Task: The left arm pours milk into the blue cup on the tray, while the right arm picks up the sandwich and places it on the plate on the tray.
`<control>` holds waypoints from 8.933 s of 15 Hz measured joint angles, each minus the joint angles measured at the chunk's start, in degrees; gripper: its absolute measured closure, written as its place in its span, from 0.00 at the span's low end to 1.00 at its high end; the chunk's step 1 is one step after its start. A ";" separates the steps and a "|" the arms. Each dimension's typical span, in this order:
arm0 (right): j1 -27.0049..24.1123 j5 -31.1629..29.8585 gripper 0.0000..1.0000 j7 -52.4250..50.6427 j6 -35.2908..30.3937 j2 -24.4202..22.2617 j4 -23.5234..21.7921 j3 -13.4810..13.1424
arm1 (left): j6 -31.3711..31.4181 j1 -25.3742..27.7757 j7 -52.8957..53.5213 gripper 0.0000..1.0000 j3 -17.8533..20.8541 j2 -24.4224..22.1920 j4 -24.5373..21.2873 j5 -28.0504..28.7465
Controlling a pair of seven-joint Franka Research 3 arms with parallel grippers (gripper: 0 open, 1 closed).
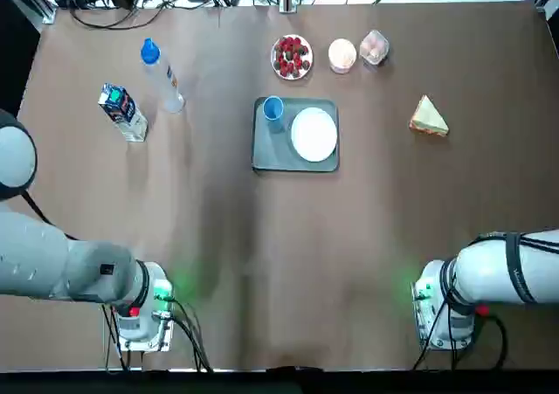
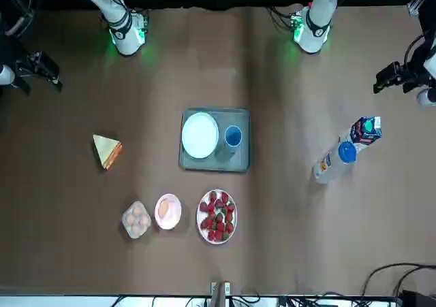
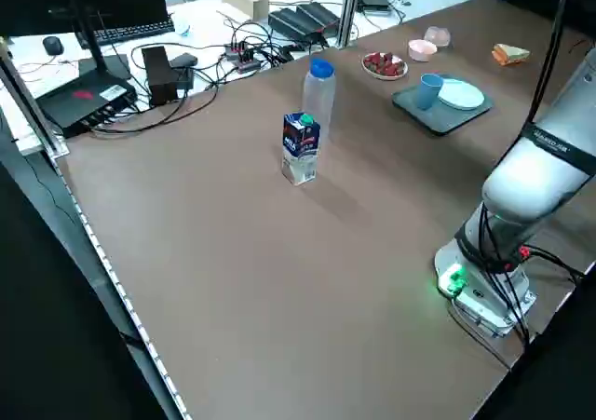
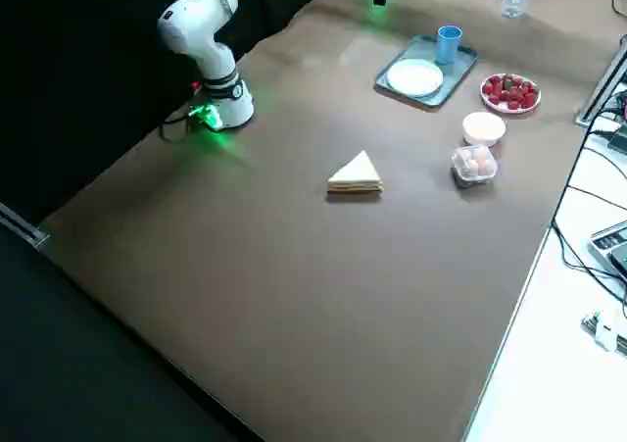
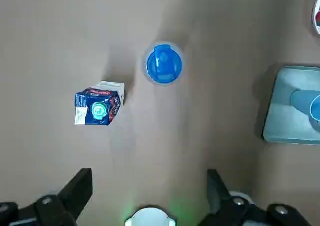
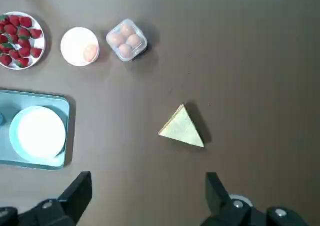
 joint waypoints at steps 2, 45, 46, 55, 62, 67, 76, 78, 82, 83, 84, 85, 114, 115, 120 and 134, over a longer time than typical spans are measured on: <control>0.00 0.00 0.00 0.00 0.02 0.00 0.00 0.00 | 0.00 0.17 0.15 0.00 0.08 0.02 -0.29 0.00; -10.66 9.95 0.00 -27.56 13.35 29.11 -8.55 -0.45 | -9.23 40.44 137.37 0.00 0.24 32.26 -1.52 -42.91; -11.40 9.97 0.01 -29.81 13.45 30.55 -7.70 -0.46 | -9.72 40.54 139.66 0.00 0.24 32.78 -1.51 -42.91; -14.35 9.97 0.01 -44.94 13.11 38.20 -5.22 -0.52 | -10.21 43.26 148.40 0.00 0.22 38.47 -1.19 -44.48; -15.11 10.09 0.03 -46.80 13.02 42.38 -5.23 -0.05 | -10.26 43.22 151.09 0.00 0.22 42.58 -1.19 -42.51; -14.63 10.11 0.04 -46.82 12.59 44.45 -5.58 0.34 | -9.93 43.10 151.59 0.00 0.19 45.96 -1.14 -42.51; -14.67 10.31 0.73 -46.77 11.92 44.85 -5.42 0.21 | -8.11 42.42 151.58 0.00 -0.11 48.78 -1.05 -46.79; -14.40 10.31 0.76 -46.14 11.83 44.72 -5.23 0.29 | -8.09 42.33 151.58 0.00 -0.13 49.25 -1.05 -47.17; -10.01 11.51 0.77 -37.31 9.22 43.51 -3.13 1.00 | -7.55 41.18 151.59 0.00 -0.17 49.77 -1.03 -47.39; -8.34 13.26 0.77 -34.73 7.67 42.74 -2.30 1.16 | -7.01 40.87 151.59 0.00 -0.17 49.81 -1.02 -47.42; -5.17 16.42 0.77 -29.45 5.97 40.68 -1.22 1.43 | -6.30 40.34 151.59 0.00 -0.17 49.84 -1.02 -47.43; -3.53 16.99 0.77 -26.34 5.45 39.69 -1.06 1.54 | -5.94 40.10 151.59 0.00 -0.17 49.85 -1.01 -47.56; 26.86 31.94 0.85 9.43 25.50 43.42 -1.29 1.73 | -10.69 37.30 134.18 0.50 -0.22 27.03 1.66 -40.96; 26.87 31.94 0.86 9.43 25.50 43.49 -1.30 1.70 | -10.90 36.34 132.16 0.50 -0.30 23.85 1.52 -39.80; 26.63 31.99 0.41 9.47 23.65 43.54 -1.02 0.96 | -7.13 23.25 117.44 0.50 -0.69 12.14 -1.65 -32.18; 4.30 28.57 0.04 9.20 2.19 31.51 12.61 -0.48 | 14.99 -17.01 66.12 0.49 -1.43 6.97 -10.40 -8.51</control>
